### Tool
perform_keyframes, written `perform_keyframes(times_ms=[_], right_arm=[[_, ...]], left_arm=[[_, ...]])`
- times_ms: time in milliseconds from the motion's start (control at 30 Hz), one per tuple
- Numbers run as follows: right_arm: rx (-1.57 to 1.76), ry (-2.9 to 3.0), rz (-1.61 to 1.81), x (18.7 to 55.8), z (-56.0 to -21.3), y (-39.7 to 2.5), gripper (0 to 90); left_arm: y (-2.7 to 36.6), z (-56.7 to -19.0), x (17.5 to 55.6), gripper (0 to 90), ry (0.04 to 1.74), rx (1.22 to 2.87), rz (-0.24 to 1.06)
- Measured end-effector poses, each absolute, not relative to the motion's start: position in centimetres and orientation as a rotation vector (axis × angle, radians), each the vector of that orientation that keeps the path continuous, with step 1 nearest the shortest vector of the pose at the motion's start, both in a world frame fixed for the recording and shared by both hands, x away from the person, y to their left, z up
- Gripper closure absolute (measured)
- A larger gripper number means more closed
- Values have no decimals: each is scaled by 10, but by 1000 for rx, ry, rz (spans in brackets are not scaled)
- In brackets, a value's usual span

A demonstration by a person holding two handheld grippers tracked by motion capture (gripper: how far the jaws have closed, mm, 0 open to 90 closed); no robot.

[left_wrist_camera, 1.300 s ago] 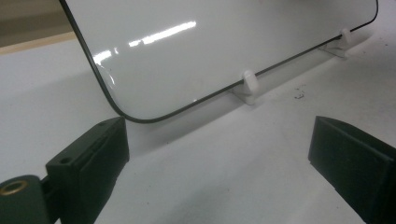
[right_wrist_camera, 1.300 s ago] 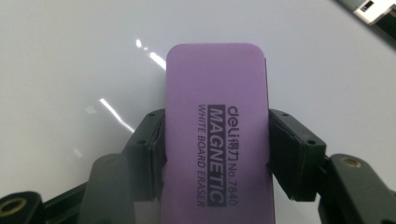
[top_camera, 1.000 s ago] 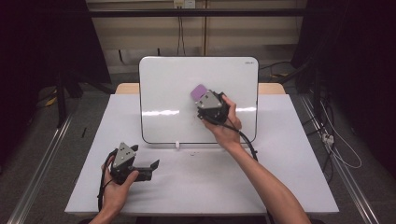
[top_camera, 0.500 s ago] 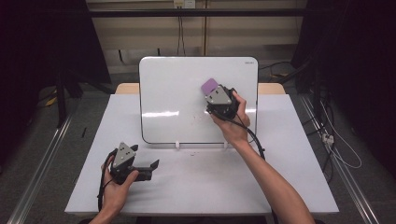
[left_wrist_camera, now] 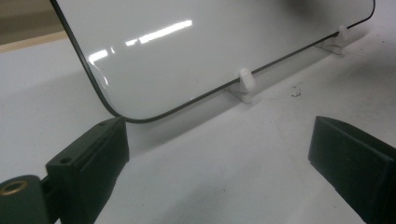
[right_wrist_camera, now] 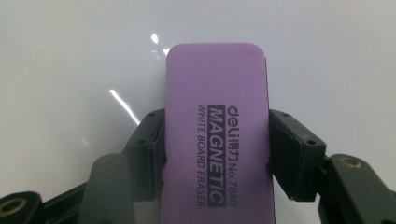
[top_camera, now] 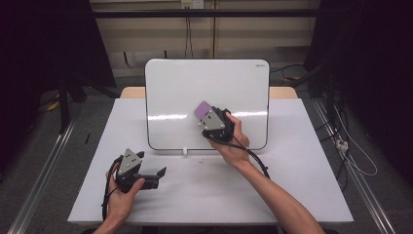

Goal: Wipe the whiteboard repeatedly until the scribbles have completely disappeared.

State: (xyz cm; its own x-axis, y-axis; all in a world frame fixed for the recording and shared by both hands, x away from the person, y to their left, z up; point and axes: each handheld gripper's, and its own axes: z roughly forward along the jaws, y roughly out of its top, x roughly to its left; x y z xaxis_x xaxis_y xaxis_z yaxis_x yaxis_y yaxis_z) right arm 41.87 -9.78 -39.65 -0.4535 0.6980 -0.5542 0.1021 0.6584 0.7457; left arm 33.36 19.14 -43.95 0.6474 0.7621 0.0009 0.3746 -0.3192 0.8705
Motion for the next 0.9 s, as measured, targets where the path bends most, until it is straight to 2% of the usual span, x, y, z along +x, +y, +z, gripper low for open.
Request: perform_keyframes(times_ms=[367, 900], right_arm=[[752, 1819, 776, 446, -363, -134, 419], [520, 1968, 742, 403, -414, -76, 419]], left_arm=[[192, -440, 334, 50, 892, 1933, 516], [191, -439, 333, 50, 893, 1933, 523]])
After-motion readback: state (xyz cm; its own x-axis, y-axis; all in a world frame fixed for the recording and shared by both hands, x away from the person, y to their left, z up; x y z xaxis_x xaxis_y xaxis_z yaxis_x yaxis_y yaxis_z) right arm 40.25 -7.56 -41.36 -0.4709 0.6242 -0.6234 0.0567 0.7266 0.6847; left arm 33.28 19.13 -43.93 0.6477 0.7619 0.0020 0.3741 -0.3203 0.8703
